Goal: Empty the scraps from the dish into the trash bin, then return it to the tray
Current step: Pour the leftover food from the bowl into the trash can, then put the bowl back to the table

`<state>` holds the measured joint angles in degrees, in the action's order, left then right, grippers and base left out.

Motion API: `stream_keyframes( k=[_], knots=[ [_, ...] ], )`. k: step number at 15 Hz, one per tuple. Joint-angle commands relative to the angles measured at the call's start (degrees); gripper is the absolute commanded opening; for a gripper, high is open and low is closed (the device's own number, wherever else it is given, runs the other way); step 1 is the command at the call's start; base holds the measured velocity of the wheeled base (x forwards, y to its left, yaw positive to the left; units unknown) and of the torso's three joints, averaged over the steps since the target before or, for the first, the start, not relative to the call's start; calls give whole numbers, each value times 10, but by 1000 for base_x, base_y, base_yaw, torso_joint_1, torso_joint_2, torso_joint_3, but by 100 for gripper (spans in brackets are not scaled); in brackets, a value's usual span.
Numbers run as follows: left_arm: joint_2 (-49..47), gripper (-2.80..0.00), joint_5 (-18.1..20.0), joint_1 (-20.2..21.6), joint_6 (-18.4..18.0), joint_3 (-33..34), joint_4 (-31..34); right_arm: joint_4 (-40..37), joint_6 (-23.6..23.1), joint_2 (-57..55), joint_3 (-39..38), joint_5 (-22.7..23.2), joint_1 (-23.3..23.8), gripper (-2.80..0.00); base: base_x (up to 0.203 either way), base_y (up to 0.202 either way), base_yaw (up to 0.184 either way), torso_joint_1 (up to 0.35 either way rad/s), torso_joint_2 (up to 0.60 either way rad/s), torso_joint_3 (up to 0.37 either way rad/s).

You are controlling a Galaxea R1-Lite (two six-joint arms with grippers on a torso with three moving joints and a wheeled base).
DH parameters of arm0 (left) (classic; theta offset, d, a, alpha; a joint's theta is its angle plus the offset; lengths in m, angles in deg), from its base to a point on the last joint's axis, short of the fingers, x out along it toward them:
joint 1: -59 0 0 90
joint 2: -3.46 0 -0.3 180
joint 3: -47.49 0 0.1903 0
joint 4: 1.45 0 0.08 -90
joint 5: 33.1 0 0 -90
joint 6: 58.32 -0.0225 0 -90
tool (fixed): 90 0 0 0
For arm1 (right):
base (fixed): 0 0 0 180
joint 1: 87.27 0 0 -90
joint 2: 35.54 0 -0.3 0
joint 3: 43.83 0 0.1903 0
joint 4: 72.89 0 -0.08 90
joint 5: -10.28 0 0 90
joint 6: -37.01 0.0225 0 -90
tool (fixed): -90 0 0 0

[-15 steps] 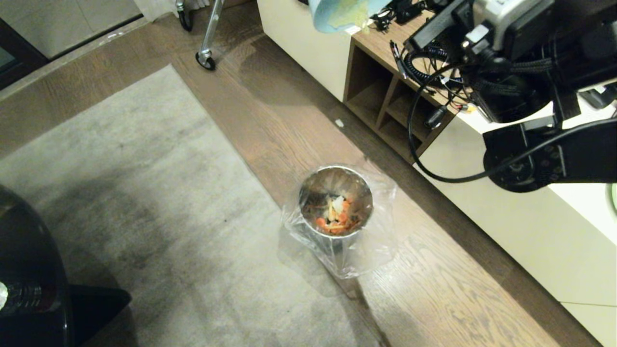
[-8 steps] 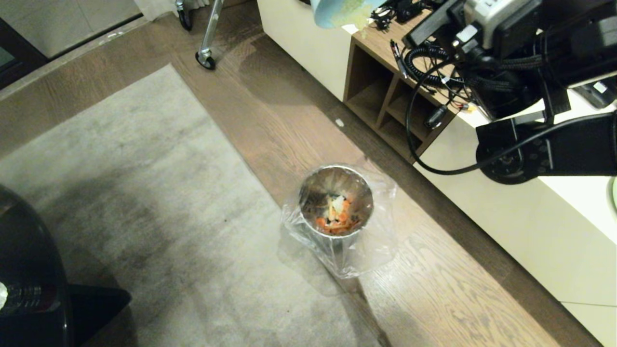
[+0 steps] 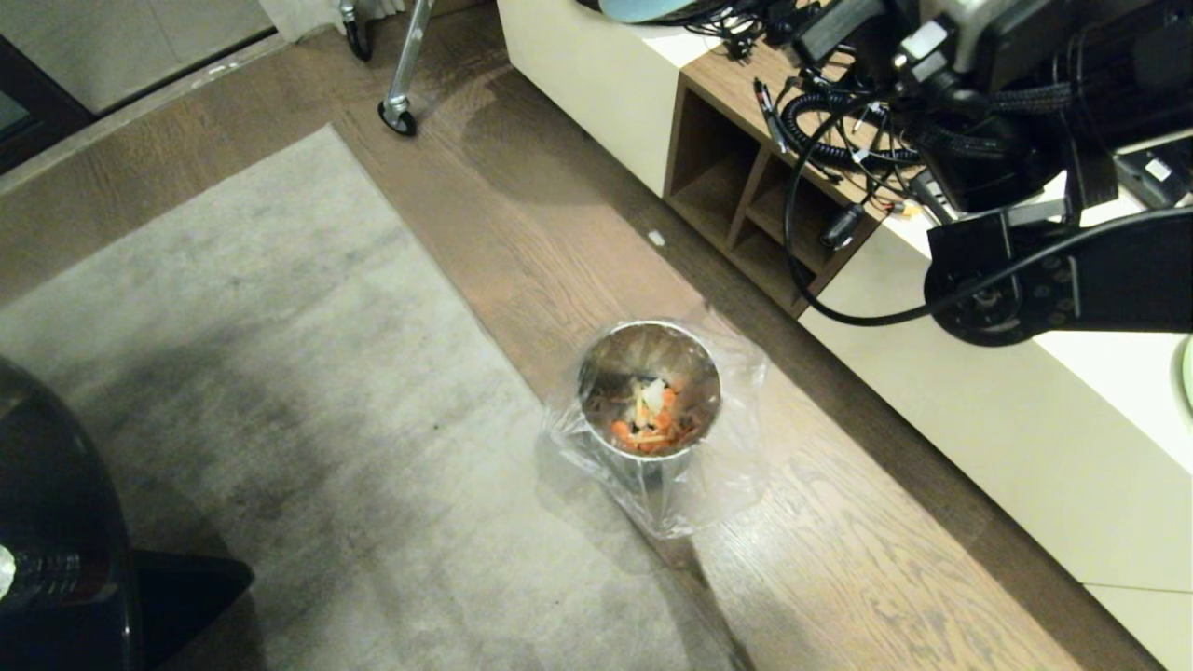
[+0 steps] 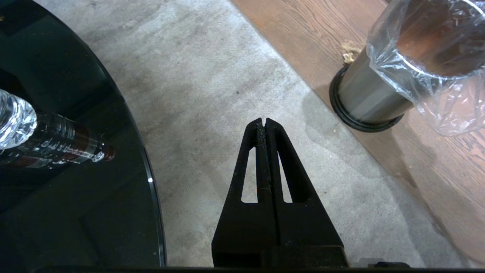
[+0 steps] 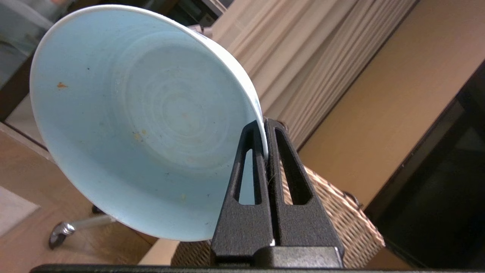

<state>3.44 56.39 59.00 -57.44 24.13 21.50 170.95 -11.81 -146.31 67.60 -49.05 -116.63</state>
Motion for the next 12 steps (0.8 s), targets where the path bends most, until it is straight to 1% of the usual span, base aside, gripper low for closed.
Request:
stream_keyframes(
  k=[1, 4, 5, 6, 7, 8, 11, 12],
  knots=[
    [0, -280, 0, 0, 0, 0, 0, 27, -1, 2, -3, 2, -1, -280, 0, 0, 0, 0, 0, 0],
    [0, -280, 0, 0, 0, 0, 0, 27, 7, 3, -3, -5, -1, -280, 0, 0, 0, 0, 0, 0],
    [0, -280, 0, 0, 0, 0, 0, 26, 22, 3, -4, -19, -1, -280, 0, 0, 0, 0, 0, 0],
    [0, -280, 0, 0, 0, 0, 0, 20, 43, 7, -12, -52, -1, -280, 0, 0, 0, 0, 0, 0],
    [0, -280, 0, 0, 0, 0, 0, 3, 57, 15, -33, -93, 0, -280, 0, 0, 0, 0, 0, 0],
    [0, -280, 0, 0, 0, 0, 0, -17, 67, 25, -59, -125, 1, -280, 0, 0, 0, 0, 0, 0],
    [0, -280, 0, 0, 0, 0, 0, -79, 118, 58, -179, -233, 9, -280, 0, 0, 0, 0, 0, 0],
    [0, -280, 0, 0, 0, 0, 0, -98, 145, 69, -231, -269, 11, -280, 0, 0, 0, 0, 0, 0]
  ],
)
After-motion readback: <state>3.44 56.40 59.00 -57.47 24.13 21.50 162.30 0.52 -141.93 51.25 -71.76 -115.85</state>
